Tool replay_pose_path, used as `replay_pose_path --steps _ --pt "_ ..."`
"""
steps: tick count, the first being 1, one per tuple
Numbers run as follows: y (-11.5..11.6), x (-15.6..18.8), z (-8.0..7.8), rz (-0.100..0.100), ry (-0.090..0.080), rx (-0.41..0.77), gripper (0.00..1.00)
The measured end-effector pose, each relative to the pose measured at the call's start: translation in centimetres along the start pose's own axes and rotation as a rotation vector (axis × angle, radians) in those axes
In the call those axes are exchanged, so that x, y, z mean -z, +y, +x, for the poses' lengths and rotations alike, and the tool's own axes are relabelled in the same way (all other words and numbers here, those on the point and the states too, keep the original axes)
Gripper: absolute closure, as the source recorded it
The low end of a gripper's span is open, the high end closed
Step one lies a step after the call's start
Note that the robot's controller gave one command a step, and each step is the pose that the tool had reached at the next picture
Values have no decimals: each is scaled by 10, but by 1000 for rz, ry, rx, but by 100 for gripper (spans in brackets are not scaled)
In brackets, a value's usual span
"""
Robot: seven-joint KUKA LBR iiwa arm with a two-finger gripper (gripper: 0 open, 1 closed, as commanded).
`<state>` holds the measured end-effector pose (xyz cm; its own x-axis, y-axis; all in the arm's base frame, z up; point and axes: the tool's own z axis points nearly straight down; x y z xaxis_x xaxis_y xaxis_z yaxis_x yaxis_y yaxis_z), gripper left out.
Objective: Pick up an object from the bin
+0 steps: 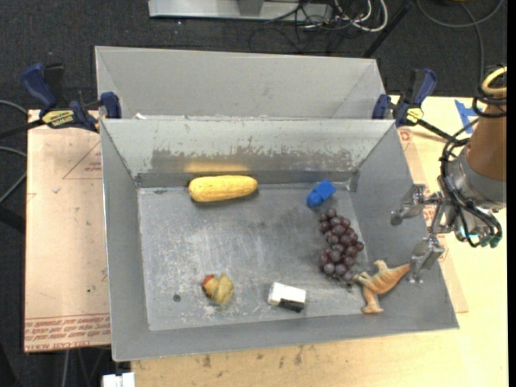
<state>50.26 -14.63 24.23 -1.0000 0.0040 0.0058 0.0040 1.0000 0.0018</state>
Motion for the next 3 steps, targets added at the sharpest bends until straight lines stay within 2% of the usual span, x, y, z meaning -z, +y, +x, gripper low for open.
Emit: replay_pose_path --steps 1,2,3 --pt "1 3 -2 2 -7 4 0" --pt "-1 -47 3 2 -10 127 0" --pt "-2 -134 7 4 -11 284 0"
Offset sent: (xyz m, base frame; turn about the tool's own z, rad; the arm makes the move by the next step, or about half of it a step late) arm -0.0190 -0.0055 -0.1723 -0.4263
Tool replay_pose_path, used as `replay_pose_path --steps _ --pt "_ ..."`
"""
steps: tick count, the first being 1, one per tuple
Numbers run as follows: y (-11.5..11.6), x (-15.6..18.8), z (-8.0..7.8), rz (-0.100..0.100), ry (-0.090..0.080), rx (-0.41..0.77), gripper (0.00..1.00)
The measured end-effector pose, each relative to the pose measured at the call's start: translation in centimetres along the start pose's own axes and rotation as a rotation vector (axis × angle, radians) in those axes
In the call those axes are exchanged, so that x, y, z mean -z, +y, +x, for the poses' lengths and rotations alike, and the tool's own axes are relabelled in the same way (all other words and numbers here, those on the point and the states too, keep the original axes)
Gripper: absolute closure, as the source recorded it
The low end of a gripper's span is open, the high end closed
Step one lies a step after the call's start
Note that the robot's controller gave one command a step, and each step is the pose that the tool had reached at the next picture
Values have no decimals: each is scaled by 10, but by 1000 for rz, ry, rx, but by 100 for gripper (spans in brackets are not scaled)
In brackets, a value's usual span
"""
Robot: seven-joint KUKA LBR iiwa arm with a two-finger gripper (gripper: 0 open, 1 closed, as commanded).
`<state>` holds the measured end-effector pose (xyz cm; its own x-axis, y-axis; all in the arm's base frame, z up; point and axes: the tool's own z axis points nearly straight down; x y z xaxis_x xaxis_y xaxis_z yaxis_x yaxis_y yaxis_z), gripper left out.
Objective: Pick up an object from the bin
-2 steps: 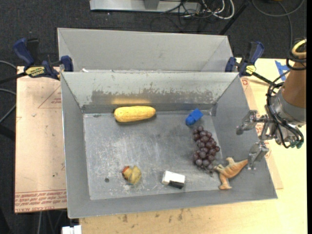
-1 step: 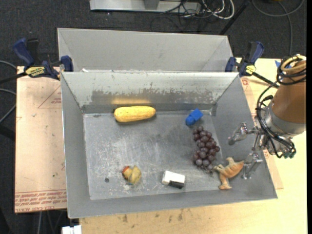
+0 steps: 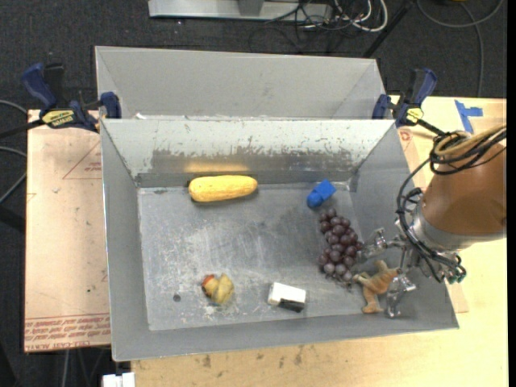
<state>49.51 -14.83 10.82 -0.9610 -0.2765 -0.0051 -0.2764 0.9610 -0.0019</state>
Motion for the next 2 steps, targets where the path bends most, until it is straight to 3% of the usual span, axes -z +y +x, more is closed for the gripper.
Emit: replay_pose_path --steps 1,2 --pt "-3 -33 2 4 -16 143 0" --pt "-3 -32 5 6 -21 53 0"
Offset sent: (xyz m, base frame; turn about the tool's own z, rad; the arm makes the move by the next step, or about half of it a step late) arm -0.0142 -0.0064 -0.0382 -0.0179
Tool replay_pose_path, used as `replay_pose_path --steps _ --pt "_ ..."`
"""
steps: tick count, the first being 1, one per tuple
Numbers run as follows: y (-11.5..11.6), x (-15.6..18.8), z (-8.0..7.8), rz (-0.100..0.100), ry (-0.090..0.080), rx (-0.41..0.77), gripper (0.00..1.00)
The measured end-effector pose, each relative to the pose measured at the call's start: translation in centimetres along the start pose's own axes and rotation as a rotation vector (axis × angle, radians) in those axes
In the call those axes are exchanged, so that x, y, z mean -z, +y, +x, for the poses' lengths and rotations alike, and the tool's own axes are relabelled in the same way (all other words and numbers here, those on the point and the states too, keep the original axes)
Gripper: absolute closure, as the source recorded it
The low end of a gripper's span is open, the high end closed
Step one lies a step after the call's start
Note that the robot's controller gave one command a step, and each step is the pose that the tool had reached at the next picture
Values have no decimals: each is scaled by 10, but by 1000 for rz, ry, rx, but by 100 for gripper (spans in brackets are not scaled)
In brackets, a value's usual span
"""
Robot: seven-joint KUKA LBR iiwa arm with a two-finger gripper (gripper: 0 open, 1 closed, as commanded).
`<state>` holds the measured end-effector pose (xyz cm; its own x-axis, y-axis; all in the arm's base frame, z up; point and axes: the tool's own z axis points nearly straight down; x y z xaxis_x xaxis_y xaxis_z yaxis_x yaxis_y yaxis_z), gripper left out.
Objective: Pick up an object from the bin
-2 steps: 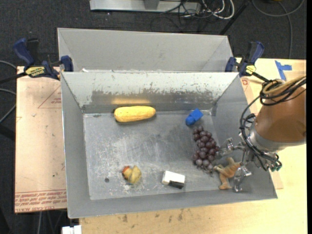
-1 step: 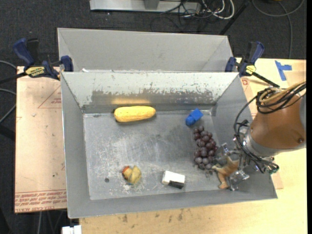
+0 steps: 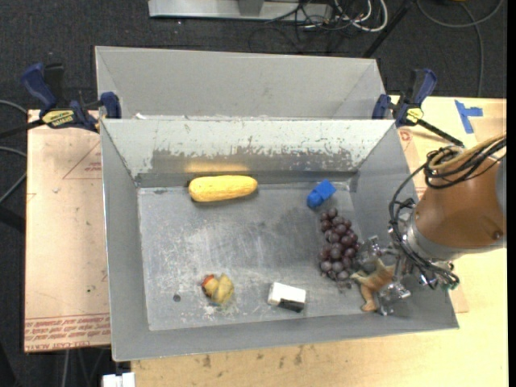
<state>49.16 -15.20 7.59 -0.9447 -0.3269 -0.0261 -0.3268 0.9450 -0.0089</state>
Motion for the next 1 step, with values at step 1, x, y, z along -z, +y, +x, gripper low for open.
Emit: replay_pose_path --steps 1 --pt "0 2 -8 -5 11 90 100"
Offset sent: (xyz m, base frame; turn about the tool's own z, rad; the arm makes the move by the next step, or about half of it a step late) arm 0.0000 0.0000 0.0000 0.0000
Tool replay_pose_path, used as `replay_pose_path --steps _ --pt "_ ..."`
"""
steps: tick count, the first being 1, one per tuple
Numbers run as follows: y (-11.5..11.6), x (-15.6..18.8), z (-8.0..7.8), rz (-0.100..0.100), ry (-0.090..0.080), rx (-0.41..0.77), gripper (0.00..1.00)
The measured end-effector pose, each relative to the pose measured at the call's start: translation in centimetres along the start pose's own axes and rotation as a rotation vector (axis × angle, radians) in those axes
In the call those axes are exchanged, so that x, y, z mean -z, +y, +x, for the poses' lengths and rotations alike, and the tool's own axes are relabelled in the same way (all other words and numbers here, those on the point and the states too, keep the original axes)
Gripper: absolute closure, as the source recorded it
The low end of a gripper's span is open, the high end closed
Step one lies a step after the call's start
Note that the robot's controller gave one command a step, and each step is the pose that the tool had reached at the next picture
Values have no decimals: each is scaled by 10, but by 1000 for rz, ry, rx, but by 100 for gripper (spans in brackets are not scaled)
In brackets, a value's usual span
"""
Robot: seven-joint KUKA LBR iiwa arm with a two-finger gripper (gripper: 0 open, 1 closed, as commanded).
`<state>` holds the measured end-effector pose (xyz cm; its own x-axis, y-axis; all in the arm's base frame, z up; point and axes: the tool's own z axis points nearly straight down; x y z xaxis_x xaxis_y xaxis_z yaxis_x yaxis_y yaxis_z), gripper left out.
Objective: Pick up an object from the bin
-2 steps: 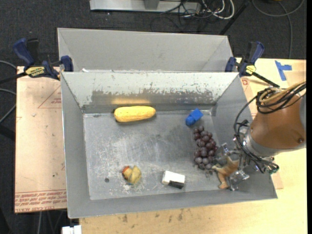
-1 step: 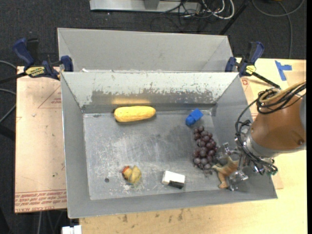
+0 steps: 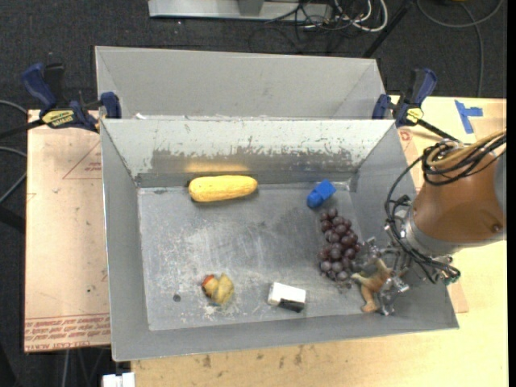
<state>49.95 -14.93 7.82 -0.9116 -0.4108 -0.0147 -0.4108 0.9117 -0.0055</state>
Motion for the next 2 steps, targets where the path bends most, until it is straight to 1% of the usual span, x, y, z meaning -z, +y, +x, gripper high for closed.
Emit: replay_pose_path --steps 2 --pt "0 1 0 -1 3 1 100"
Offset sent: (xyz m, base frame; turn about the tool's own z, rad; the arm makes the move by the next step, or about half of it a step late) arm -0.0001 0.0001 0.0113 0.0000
